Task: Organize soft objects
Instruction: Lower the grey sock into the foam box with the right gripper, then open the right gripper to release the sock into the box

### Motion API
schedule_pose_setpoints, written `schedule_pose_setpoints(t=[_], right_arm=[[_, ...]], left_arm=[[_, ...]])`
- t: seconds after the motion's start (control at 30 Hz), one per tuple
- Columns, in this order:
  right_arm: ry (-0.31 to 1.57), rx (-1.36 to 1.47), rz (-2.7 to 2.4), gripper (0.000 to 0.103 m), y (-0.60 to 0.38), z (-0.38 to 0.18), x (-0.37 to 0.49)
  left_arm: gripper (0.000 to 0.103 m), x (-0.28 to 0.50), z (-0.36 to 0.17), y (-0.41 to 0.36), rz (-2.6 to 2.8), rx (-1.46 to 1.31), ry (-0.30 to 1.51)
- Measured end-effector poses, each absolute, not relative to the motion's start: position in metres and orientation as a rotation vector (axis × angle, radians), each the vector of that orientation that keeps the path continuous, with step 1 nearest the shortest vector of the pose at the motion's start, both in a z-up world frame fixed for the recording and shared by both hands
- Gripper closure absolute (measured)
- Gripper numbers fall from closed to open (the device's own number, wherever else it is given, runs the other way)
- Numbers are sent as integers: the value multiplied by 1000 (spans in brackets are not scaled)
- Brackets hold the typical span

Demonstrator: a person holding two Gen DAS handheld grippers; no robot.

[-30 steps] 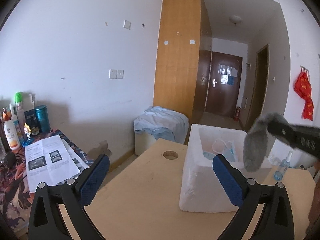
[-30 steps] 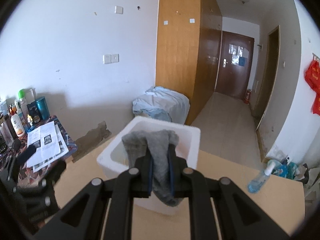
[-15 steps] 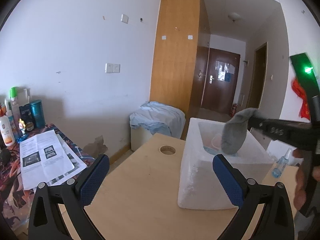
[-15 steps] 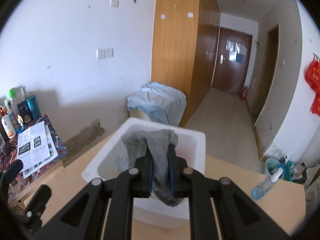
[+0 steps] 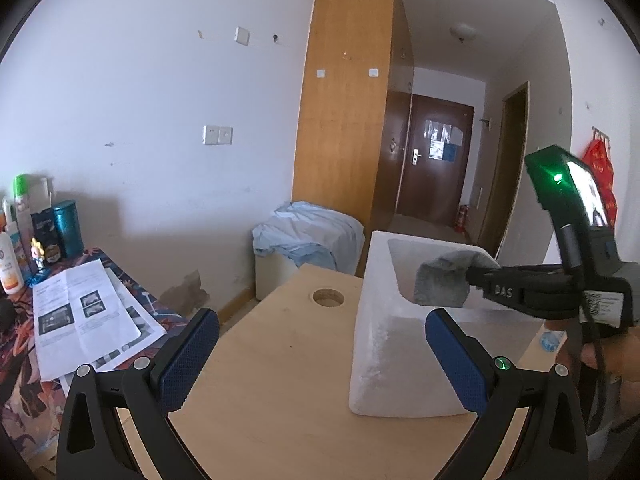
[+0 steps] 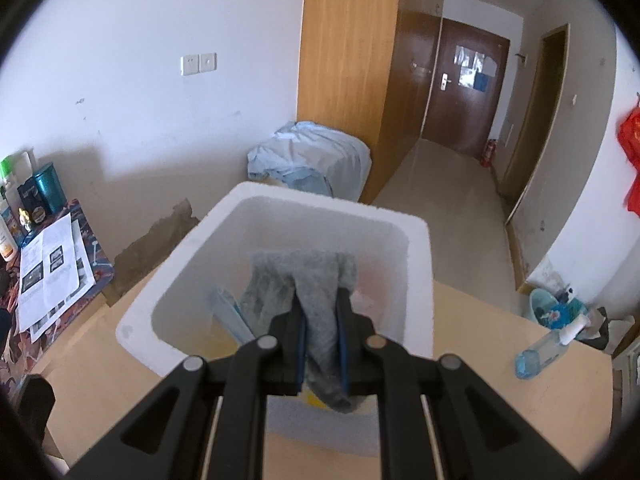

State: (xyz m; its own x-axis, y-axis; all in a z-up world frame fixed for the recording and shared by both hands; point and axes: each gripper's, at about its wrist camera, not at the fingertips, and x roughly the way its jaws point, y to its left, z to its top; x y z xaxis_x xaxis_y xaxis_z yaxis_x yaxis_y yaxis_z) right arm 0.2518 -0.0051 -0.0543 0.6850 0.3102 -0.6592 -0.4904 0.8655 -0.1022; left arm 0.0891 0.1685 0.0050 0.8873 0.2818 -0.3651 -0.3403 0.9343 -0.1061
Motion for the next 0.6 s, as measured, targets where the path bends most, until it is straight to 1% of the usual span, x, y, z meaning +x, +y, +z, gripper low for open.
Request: schedule_pose_setpoints(t=[0.1,0.17,0.2,0.23,0.27,0.3,0.33,0.4,0.47,0.53,0.6], right_arm=[[689,-288,454,87,-5,-56,252],[688,-297,449,85,-5,-56,250],[685,-298,450,79,-4,-56,250],[679,-297,455,67,-5,-54,248],[674,-293,453,60,-5,-53,247],[664,-287,446,44,-7,-51,245],[650,-281,444,31,-8,-49,243],[608,-261,449,25,-13,-43,236],[587,-247,455,22,-18,-36,231],[570,-240,462,16,-19,-31,228],[556,-240,456,15,-20,-28,225]], left_arm=[[0,88,6,170,327,-177,350],[0,88,7,171,328,-184,346],[0,87,7,171,329,-186,343],[0,86,7,172,331,-186,341],[0,85,8,172,333,-189,335],[0,84,8,173,335,-194,330],[0,84,8,174,333,-196,331],[0,84,9,174,331,-196,333],[0,83,10,175,333,-201,330],[0,83,10,174,328,-203,331],[0,83,10,173,328,-201,330]])
